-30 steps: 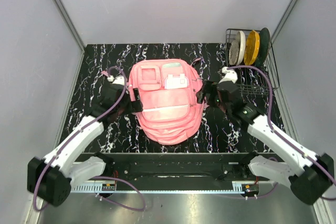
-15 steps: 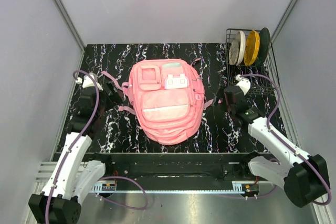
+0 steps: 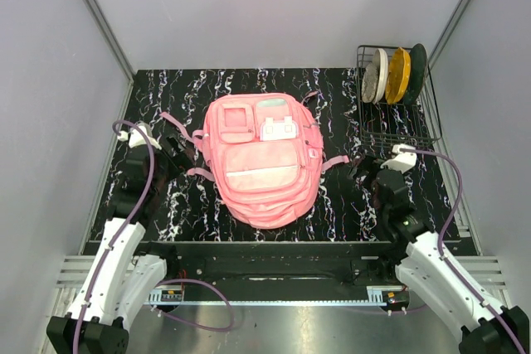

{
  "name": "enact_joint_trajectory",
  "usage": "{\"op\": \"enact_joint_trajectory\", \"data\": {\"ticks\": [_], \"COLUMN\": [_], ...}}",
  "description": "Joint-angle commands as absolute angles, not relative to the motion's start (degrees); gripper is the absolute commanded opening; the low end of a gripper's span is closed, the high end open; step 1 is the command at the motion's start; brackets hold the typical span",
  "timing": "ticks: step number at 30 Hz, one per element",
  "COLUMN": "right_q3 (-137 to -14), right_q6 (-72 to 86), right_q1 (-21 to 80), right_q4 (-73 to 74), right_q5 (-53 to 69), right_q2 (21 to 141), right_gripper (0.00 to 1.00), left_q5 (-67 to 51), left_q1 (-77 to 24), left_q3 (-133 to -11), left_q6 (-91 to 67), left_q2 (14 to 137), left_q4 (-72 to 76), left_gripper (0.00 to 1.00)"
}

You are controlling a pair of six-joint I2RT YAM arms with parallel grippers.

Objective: Pack the student bag
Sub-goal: Reset both arms

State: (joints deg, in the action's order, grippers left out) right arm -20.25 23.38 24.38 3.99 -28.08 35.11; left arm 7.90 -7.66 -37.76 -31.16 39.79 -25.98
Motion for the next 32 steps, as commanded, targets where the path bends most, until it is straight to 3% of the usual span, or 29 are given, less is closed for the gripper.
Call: {"op": "enact_joint_trajectory", "data": {"ticks": [1,14,23,32], "right_q3": [-19.51,-22.94,-21.80,-12.51], "right_q6": [18.81,15.73,13.45,10.98], "right_q1": [24.35,24.43,24.43,23.38], "right_q4": [-2.11,-4.57,-9.05,-24.67], "right_q5": [-35.06,-38.41,-41.73,-53.08], "right_q2": [34.19,43.94,44.56,52.11], "right_gripper": [1.00,1.00,1.00,1.00], "left_q5": [8.00,7.91,7.38,7.21], "left_q1": [-7.47,-7.56,-7.47,-7.56], "left_q3": [-38.14,-37.36,-36.56,-37.09], "left_q6": [-30.32,-30.76,-31.20,-31.82], "left_q2": [39.81,39.64,38.24,37.44], "left_q4": [-22.41,-21.45,-20.66,-20.39], "left_gripper": [0.99,0.99,0.99,0.99]}}
